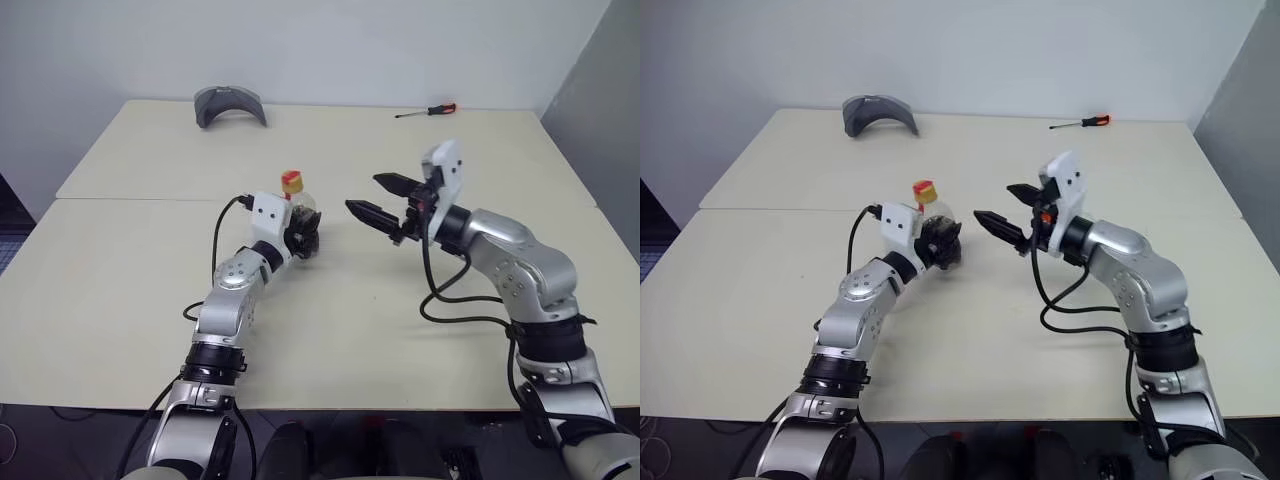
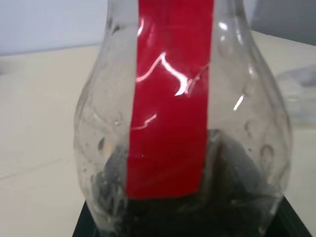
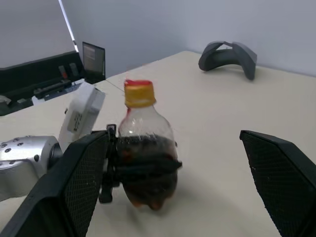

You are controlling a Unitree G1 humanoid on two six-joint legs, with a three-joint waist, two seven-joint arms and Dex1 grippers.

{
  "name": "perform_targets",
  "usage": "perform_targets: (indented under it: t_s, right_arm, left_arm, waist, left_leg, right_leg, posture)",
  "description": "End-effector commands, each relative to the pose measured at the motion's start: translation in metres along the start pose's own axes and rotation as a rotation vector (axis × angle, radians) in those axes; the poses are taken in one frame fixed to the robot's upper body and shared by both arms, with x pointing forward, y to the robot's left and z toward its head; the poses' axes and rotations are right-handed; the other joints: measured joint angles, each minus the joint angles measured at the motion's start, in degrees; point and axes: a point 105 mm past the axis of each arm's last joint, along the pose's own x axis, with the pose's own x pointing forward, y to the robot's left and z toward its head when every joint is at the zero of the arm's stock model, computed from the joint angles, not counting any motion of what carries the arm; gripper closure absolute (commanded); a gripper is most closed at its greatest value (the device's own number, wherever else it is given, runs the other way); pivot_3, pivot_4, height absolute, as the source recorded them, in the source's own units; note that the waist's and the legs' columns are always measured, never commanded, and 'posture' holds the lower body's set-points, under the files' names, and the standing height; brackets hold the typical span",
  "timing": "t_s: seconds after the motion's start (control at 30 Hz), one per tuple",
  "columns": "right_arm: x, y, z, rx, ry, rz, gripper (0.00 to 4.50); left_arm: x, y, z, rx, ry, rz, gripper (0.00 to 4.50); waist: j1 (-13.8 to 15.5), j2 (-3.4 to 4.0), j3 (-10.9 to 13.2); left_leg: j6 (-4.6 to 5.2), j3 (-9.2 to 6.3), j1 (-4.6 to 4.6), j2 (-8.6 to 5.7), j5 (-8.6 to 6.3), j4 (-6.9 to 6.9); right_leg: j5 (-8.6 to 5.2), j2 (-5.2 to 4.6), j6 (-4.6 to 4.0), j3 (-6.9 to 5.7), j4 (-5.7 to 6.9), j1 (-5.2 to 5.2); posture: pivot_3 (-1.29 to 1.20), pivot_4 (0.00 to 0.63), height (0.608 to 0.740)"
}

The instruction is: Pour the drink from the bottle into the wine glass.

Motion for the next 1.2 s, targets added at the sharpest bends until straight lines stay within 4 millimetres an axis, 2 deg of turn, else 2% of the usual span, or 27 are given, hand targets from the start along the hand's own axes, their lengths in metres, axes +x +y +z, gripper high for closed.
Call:
perform_targets:
  t_s: [0.03,0.17,0.27,0.33,0.73,0.83,1.07,1.1,1.2]
  right_arm:
    - [0.010,0.009,0.020,-0.027,-0.036,0.073,0.00]
    - [0.020,0.012,0.024,-0.009,-0.034,0.105,0.00]
    - [0.027,0.009,0.027,0.037,-0.044,0.093,0.00]
    - [0.030,0.008,0.029,0.022,-0.039,0.094,0.00]
    - [0.035,0.003,0.031,0.026,-0.032,0.086,0.00]
    - [0.036,-0.002,0.031,0.109,-0.050,0.057,0.61]
    - [0.036,-0.001,0.035,0.166,-0.059,0.061,3.06]
    - [0.036,0.000,0.035,0.159,-0.055,0.066,3.23]
    - [0.036,0.003,0.034,0.144,-0.048,0.079,3.22]
  left_arm:
    - [0.007,-0.004,0.037,0.067,-0.084,-0.083,2.83]
    - [0.010,-0.017,0.045,0.094,-0.088,-0.196,2.83]
    - [0.010,-0.028,0.044,0.171,-0.079,-0.277,2.83]
    - [0.010,-0.031,0.044,0.152,-0.073,-0.303,2.83]
    - [0.011,-0.038,0.049,0.144,-0.074,-0.352,2.83]
    - [0.012,-0.038,0.049,0.146,-0.069,-0.353,2.83]
    - [0.010,-0.040,0.046,0.148,-0.061,-0.365,2.83]
    - [0.009,-0.041,0.046,0.148,-0.061,-0.365,2.83]
    - [0.009,-0.041,0.046,0.147,-0.062,-0.365,2.83]
  waist:
    - [0.00,0.03,0.02]
    - [-0.01,0.03,0.02]
    - [-0.04,0.04,0.02]
    - [-0.07,0.05,0.03]
    - [-0.10,0.05,0.03]
    - [-0.10,0.05,0.03]
    - [-0.18,0.06,0.03]
    - [-0.19,0.06,0.03]
    - [-0.21,0.06,0.03]
  left_leg:
    - [0.00,0.00,-0.01,0.00,0.00,0.01]
    - [0.01,-0.02,-0.01,0.00,0.00,0.02]
    - [0.00,0.00,-0.02,-0.01,0.00,0.01]
    - [0.00,0.01,-0.04,0.00,0.00,0.01]
    - [0.01,0.00,-0.04,0.00,0.00,0.01]
    - [0.01,0.00,-0.04,0.00,0.00,0.01]
    - [0.01,0.01,-0.04,0.01,0.00,0.01]
    - [0.01,0.00,-0.05,0.01,0.00,0.01]
    - [0.01,0.01,-0.05,0.00,0.00,0.01]
  right_leg:
    - [0.00,0.00,0.00,0.00,0.00,-0.01]
    - [0.00,0.00,-0.01,-0.02,0.02,-0.01]
    - [0.00,-0.01,-0.01,-0.01,0.01,-0.01]
    - [0.01,-0.01,-0.01,0.00,0.01,-0.04]
    - [0.01,-0.02,-0.01,0.00,0.03,-0.05]
    - [0.01,-0.02,-0.01,0.00,0.02,-0.05]
    - [0.01,-0.02,-0.01,0.00,0.03,-0.06]
    - [0.01,-0.02,-0.01,0.00,0.03,-0.06]
    - [0.01,-0.02,-0.01,0.01,0.02,-0.06]
  posture:
    - [0.00,0.150,0.740]
    - [0.00,0.150,0.740]
    - [0.00,0.150,0.740]
    - [0.00,0.150,0.740]
    - [0.00,0.150,0.740]
    - [0.00,0.150,0.740]
    - [0.00,0.150,0.740]
    - [0.00,0.150,0.740]
    - [0.00,0.150,0.740]
